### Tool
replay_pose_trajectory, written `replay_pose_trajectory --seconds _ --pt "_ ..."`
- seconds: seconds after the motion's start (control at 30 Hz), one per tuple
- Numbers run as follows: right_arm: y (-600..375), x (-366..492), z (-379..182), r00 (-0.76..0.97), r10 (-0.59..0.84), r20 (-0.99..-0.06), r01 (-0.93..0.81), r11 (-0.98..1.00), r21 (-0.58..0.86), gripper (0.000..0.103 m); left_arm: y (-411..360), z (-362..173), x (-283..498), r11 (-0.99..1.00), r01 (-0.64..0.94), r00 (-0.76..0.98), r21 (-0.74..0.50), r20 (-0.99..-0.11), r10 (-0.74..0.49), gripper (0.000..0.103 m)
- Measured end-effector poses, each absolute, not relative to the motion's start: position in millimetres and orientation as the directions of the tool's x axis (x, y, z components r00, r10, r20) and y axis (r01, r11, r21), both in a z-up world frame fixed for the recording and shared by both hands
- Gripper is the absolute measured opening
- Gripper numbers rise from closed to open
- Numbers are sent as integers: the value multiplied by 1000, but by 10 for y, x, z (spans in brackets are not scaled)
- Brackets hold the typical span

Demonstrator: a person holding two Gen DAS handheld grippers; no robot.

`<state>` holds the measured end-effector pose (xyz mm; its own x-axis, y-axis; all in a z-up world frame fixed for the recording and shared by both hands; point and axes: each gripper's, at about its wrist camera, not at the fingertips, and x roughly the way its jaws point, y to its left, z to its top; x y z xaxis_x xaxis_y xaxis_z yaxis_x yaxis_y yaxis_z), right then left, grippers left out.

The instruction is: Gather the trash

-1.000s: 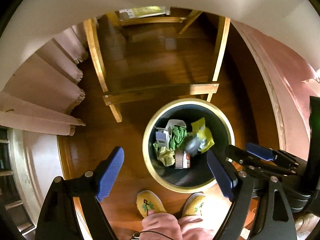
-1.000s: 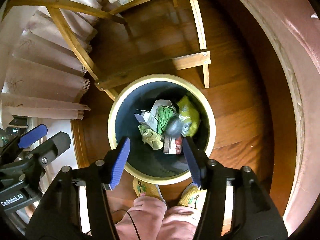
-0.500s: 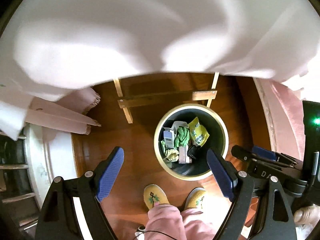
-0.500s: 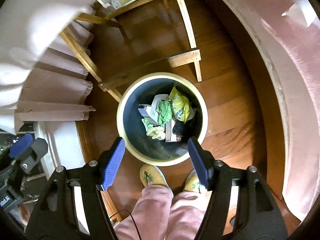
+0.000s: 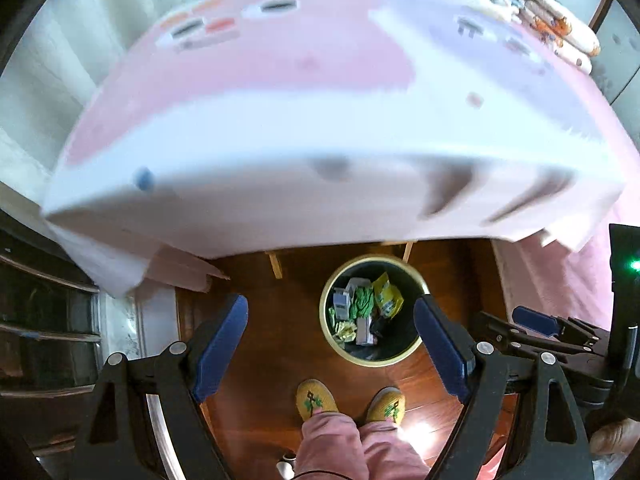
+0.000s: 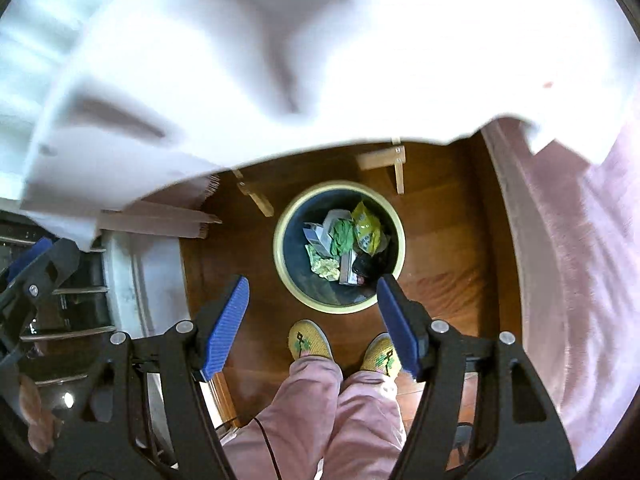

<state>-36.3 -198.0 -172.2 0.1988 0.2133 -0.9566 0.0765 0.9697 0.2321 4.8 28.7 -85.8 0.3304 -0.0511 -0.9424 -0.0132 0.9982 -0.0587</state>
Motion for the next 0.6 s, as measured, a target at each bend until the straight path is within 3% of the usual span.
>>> replay_pose_trajectory --seconds 0.6 --pt "-1718 -272 588 412 237 -880 -71 971 228 64 392 1192 -109 999 -45 529 -13 -848 13 86"
